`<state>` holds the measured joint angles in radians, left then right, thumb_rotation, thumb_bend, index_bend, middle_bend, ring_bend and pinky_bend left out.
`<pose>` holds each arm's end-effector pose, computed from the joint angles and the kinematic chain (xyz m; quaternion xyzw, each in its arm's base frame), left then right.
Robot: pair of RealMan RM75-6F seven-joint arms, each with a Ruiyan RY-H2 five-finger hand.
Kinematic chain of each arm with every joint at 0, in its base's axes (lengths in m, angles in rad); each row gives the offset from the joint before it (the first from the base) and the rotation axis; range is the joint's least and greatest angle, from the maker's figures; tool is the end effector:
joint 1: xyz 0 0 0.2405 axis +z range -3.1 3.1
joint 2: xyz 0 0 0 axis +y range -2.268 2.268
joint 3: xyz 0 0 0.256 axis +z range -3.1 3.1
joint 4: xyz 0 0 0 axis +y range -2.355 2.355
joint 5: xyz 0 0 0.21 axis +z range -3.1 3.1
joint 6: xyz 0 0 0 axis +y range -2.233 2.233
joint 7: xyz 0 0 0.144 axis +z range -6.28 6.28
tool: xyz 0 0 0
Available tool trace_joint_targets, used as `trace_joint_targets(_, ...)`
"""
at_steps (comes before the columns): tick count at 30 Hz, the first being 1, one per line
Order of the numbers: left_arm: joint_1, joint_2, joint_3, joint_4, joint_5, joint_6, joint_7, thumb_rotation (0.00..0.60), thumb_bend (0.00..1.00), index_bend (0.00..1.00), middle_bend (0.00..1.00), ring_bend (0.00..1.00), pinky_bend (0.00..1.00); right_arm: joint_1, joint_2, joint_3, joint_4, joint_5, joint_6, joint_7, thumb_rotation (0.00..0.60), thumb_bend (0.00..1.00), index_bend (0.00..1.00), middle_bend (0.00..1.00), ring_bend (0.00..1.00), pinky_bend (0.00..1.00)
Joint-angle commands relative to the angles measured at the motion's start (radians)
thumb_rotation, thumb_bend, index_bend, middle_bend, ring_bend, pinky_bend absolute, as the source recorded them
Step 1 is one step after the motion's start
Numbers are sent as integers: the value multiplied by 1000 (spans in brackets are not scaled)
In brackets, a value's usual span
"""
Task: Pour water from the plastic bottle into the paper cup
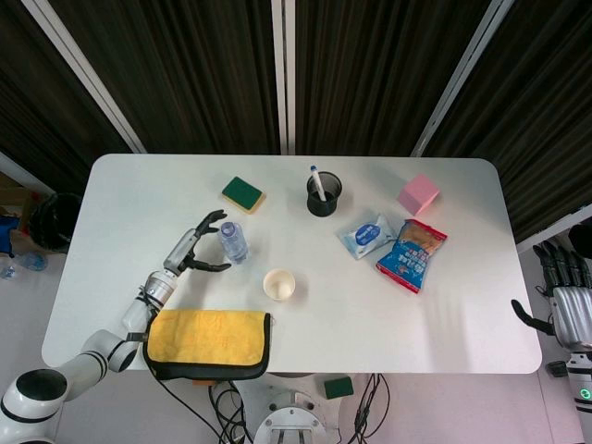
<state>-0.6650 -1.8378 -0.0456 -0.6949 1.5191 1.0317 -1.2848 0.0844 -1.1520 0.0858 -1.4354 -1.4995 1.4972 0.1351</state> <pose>-0.2464 0.3601 -0.0507 -0.4760 -0.6725 -0.5372 0.1805 -0.3385 -0.1905 0.1744 0.5794 -0.3712 0.4035 0.6030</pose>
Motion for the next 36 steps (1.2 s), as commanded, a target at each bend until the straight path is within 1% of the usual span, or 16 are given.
trace_joint_targets(1,0,-1,-1,1,-1,-1,0,578,0,50,100,47,156,0,1,1,1,-1,2,1,539,227,0,0,0,0)
trace_joint_targets(16,-23,-25,-9,24,-3,-23,-39,599,0,51,107,48,157,-2,4,1,2,8,-4,3,540,227,0,0,0,0)
trace_joint_targets(21,-34,-38,-30,25,-17,-24,-48,600,0,55,123,68,158,2,3,1,4,5,-8,7,541,225,0,0,0,0)
trace_joint_targets(27,-48,-45,-42,18,-24,-36,-66,599,0,56,129,73,158,1,3,1,13,9,-12,15,540,224,0,0,0,0)
trace_joint_targets(33,-64,-56,-51,20,-28,-51,-87,600,0,83,147,87,172,-1,4,2,18,12,-12,23,542,226,0,0,0,0)
trace_joint_targets(36,-68,-63,-55,23,-33,-60,-99,600,0,115,153,88,192,0,3,1,20,12,-14,26,541,225,0,0,0,0)
